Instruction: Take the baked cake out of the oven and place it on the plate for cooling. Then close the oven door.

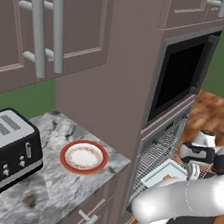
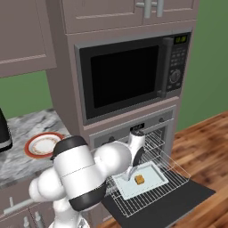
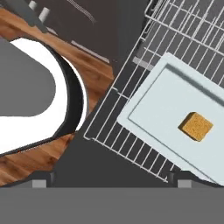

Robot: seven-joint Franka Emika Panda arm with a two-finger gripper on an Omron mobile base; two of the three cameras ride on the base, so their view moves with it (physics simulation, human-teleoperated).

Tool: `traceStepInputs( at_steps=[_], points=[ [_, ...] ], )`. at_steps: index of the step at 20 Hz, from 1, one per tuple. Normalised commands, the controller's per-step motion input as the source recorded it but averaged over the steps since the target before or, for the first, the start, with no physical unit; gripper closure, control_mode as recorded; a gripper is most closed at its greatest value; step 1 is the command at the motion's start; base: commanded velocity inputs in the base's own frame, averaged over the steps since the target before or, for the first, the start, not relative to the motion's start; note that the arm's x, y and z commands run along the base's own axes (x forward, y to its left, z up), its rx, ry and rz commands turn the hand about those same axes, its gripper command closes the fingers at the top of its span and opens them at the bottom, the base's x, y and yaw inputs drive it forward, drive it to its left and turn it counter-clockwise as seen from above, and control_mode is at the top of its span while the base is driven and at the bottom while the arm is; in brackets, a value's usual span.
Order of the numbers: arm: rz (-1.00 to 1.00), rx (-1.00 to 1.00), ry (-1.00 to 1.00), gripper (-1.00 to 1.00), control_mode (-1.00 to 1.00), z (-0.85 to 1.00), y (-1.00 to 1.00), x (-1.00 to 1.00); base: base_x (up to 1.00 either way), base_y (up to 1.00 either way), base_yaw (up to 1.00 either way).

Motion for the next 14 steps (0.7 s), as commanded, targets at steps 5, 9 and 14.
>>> traceStepInputs(
  at_steps=[5, 9, 14],
  points=[
    [0.44, 0.00, -0.07, -1.00, -1.00, 0.00, 0.00, -0.16, 0.00, 0.00, 0.00],
    [0.41, 0.00, -0.16, -1.00, -1.00, 0.00, 0.00, -0.19, 0.00, 0.00, 0.00],
    [0.36, 0.00, -0.24, -1.00, -1.00, 0.00, 0.00, -0.16, 0.00, 0.00, 0.00]
  ],
)
